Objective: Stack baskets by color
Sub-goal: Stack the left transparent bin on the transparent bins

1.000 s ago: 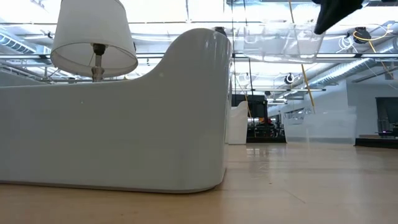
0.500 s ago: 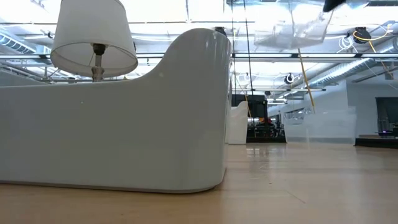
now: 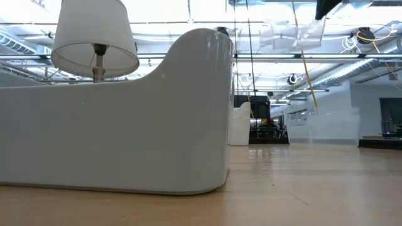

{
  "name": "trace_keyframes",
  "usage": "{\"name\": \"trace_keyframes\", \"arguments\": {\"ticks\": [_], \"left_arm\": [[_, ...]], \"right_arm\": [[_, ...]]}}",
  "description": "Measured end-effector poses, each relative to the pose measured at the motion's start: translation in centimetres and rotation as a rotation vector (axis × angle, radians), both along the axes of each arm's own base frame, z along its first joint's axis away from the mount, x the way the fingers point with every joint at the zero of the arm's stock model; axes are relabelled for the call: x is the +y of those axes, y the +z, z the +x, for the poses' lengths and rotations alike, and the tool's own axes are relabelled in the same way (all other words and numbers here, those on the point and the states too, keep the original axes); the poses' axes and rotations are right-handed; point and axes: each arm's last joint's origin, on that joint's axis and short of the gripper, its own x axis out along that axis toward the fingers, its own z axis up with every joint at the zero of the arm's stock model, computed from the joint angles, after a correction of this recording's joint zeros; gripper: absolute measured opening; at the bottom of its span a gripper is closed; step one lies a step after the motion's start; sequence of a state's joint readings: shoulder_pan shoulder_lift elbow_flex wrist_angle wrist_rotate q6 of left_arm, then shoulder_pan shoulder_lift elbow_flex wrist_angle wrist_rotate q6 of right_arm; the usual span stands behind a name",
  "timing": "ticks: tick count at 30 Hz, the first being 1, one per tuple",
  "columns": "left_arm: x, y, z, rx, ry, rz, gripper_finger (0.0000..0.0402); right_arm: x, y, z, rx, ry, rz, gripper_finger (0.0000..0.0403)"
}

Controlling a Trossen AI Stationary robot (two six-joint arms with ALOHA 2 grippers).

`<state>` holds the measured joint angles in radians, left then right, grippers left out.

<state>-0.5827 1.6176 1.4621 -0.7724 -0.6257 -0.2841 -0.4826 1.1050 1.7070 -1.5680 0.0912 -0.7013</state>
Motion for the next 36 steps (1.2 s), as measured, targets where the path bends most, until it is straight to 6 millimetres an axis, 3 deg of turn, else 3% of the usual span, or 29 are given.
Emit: {"name": "trace_keyframes", "arguments": {"ticks": [6, 11, 21, 36], "left_arm": [[-0.2, -1.6, -0.2, 0.020, -0.022, 0.025, 0.0127], [0.0, -3.1, -0.4, 0.058, -0.017, 0.047, 0.0127], [-0.4, -3.0, -0.3, 0.014, -0.021, 0.014, 0.0127], [-0.6, -2.7, 0.1, -0.018, -0.056, 0.027, 0.0127]], "right_arm": [[-1.0, -1.5, 0.0, 0.031, -0.126, 0.070, 0.0001], [-1.2, -4.9, 0.1, 0.131, -0.110, 0.117, 0.0000], [-2.8, -10.5, -1.8, 0.263, -0.147, 0.067, 0.0000], [-4.6, -11.7, -3.8, 0.321, 0.006, 0.051, 0.0000]]}}
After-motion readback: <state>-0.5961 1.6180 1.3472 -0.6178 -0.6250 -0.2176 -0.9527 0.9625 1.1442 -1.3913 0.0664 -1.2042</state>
